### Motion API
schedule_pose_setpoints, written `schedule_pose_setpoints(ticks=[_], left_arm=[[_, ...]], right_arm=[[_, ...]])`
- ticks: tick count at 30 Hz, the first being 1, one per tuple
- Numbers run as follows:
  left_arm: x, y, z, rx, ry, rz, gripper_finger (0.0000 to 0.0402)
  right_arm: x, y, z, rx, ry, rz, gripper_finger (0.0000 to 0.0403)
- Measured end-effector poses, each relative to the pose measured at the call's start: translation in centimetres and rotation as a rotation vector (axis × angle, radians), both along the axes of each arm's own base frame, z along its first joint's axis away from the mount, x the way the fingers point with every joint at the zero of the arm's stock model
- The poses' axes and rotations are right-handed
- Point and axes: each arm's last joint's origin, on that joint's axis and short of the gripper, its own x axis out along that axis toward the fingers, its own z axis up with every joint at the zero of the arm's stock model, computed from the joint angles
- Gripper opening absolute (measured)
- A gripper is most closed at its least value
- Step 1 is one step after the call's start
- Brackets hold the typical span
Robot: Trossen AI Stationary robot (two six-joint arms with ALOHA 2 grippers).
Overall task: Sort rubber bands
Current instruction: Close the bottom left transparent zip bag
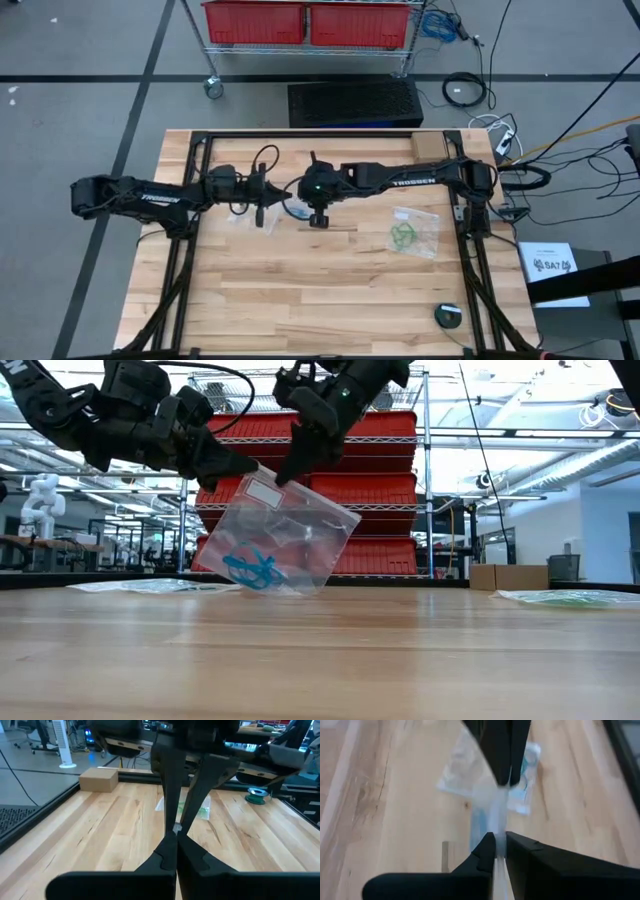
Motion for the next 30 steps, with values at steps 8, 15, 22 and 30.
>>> schedule_pose_setpoints(ticks=[8,15,22,30], left_arm=[[0.0,0.0,0.0,0.002,-0.001,0.011,0.0],[-0.1,0.5,0.1,0.005,-0.008,0.035,0.0],[-0.2,0.6,0.1,0.005,-0.008,0.042,0.0],[-0.2,0.6,0.1,0.02,-0.004,0.039,0.0]], right_arm=[[-1.3,0.3,-1.0,-0.003,0.165,-0.042,0.0011],[-2.5,0.3,-1.7,0.005,0.303,-0.078,0.0011],[-3.2,0.1,-2.0,-0.049,0.384,-0.121,0.0011],[-3.6,0.2,-2.2,-0.037,0.425,-0.146,0.0011]])
